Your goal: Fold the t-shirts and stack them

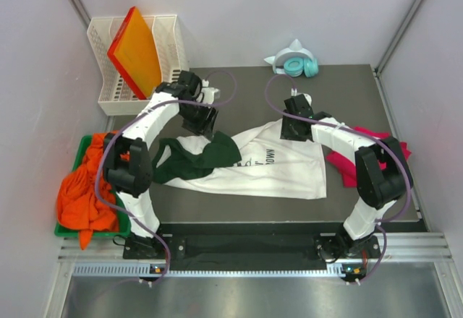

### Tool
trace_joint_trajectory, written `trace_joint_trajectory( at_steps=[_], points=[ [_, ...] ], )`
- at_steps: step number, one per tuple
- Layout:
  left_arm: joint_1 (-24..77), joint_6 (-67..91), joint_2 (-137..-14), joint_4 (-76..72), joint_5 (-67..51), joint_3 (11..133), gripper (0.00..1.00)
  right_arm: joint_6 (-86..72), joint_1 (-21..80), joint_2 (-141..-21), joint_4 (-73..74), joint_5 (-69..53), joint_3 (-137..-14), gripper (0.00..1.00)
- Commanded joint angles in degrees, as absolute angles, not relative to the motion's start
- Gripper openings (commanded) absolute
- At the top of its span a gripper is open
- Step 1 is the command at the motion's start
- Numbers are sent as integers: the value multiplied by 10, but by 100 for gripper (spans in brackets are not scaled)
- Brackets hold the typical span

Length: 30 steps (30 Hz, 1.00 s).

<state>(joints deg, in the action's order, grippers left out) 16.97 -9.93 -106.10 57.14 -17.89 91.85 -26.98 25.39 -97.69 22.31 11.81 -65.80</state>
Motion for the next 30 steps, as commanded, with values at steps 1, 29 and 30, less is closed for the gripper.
trace_joint_trajectory(
  at_steps=[1, 29, 30],
  points=[
    [170, -62, -1078, 509, -162, 954, 69, -258, 261, -976, 219, 130, -679, 43],
    [249, -107, -1179, 430, -79, 1004, 6, -256, 253, -1005, 226, 130, -695, 43],
    [250, -103, -1159, 420, -73, 996, 0, -260, 253, -1008, 225, 127, -695, 43]
  ],
)
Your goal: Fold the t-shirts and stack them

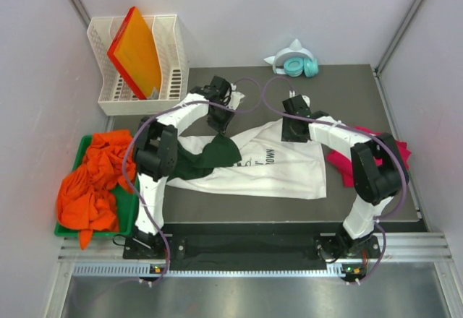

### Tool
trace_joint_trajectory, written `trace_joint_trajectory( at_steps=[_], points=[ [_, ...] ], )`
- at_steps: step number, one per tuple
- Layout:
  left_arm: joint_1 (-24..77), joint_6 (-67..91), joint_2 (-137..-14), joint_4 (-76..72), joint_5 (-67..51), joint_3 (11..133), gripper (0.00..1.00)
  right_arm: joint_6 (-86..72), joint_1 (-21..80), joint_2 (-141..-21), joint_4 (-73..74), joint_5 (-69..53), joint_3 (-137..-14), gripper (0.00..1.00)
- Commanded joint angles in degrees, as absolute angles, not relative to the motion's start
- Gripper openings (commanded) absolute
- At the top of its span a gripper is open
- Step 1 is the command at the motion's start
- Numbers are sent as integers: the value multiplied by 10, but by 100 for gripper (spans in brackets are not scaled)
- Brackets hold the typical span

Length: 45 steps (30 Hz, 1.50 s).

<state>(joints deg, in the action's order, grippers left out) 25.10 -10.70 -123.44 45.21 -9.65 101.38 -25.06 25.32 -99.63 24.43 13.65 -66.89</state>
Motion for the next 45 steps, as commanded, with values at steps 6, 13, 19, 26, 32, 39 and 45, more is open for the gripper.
trace_joint_trajectory(
  at_steps=[6, 13, 19, 26, 32, 39, 45],
  points=[
    [246, -91, -1079, 396, -26, 986, 0, -265, 254, -1010, 217, 119, -695, 43],
    [232, -86, -1000, 379, -5, 980, 0, -265, 254, -1003, 212, 118, -692, 43],
    [223, -93, -970, 353, 67, 959, 0, -272, 254, -1000, 206, 112, -687, 43],
    [171, -85, -990, 299, 158, 999, 0, -272, 255, -993, 206, 111, -681, 43],
    [156, -117, -997, 226, 193, 1026, 0, -268, 255, -986, 204, 112, -671, 43],
    [158, -134, -1020, 195, 171, 1065, 0, -268, 255, -983, 200, 111, -665, 43],
    [174, -125, -1022, 207, 127, 1050, 0, -267, 254, -979, 200, 116, -661, 43]
  ],
)
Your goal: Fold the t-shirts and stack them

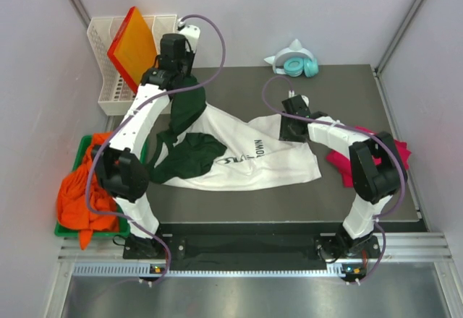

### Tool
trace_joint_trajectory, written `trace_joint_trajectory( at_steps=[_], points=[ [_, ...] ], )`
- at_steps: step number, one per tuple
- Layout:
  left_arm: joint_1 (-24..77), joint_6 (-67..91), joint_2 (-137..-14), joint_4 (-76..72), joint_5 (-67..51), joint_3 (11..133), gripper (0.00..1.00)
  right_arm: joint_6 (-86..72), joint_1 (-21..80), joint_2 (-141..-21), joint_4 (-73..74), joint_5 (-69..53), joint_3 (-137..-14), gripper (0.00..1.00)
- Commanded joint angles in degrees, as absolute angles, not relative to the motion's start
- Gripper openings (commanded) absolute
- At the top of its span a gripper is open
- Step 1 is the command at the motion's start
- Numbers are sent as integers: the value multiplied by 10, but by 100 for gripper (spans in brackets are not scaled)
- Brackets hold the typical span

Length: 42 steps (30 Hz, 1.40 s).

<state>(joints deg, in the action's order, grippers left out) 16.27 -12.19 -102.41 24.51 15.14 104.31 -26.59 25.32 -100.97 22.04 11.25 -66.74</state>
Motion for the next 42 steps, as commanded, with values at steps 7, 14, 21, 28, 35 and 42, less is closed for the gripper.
trace_joint_trajectory(
  at_steps=[7, 14, 21, 28, 35, 42],
  points=[
    [207, -129, -1008, 213, 108, 974, 0, -260, 217, -987, 199, 133, -680, 43],
    [221, -121, -1005, 215, 113, 950, 0, -242, 183, -1079, 209, 134, -820, 44],
    [221, -122, -1005, 217, 119, 950, 0, -228, 181, -1179, 243, 128, -947, 44],
    [221, -133, -1005, 220, 130, 948, 0, -238, 168, -1223, 250, 107, -968, 43],
    [221, -134, -1009, 217, 135, 948, 0, -244, 168, -1237, 252, 98, -960, 41],
    [221, -132, -1012, 217, 135, 947, 0, -247, 168, -1244, 255, 93, -949, 23]
  ],
)
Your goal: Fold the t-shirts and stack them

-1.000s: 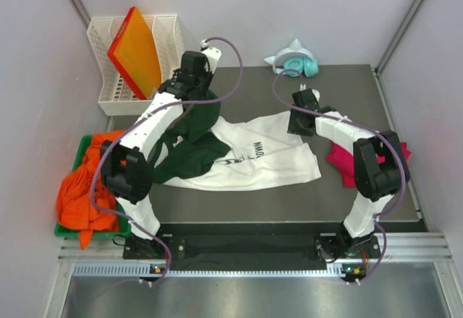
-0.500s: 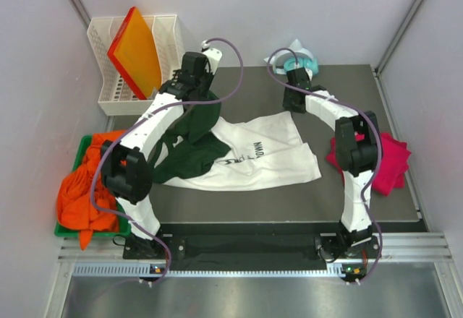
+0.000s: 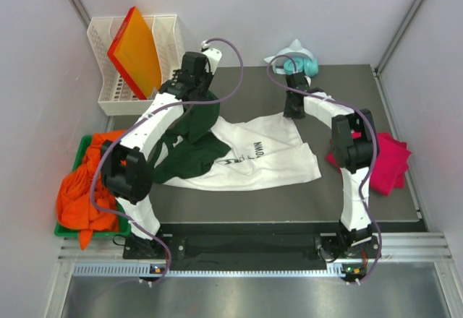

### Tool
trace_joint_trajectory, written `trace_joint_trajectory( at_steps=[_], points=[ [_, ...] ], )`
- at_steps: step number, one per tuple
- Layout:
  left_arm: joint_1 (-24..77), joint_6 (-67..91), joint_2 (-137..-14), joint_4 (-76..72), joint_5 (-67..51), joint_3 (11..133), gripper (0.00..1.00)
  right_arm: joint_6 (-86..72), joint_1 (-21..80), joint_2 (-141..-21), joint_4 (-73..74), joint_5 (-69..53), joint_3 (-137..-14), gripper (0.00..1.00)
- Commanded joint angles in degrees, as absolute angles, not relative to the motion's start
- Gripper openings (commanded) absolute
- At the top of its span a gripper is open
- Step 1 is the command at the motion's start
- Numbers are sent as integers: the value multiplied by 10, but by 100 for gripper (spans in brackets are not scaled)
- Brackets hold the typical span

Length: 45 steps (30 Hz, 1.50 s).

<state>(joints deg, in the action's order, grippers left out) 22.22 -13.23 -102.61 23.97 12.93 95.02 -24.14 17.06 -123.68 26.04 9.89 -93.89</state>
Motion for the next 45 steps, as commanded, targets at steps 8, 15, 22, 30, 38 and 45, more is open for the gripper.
trace_joint_trajectory(
  at_steps=[8, 15, 22, 30, 38, 45],
  points=[
    [221, -135, -1015, 210, 144, 947, 0, -259, 156, -1231, 269, 134, -940, 0],
    [220, -146, -1053, 189, 173, 990, 0, -271, 102, -1191, 274, 160, -940, 0],
    [221, -145, -1102, 174, 178, 1047, 0, -267, 62, -1185, 290, 162, -973, 0],
    [213, -156, -1188, 152, 200, 1119, 0, -258, 46, -1229, 325, 159, -1056, 0],
    [176, -136, -1273, 164, 206, 1244, 0, -253, 35, -1268, 352, 167, -1143, 0],
    [169, -148, -1309, 143, 211, 1277, 0, -254, 14, -1287, 360, 168, -1171, 0]
  ],
)
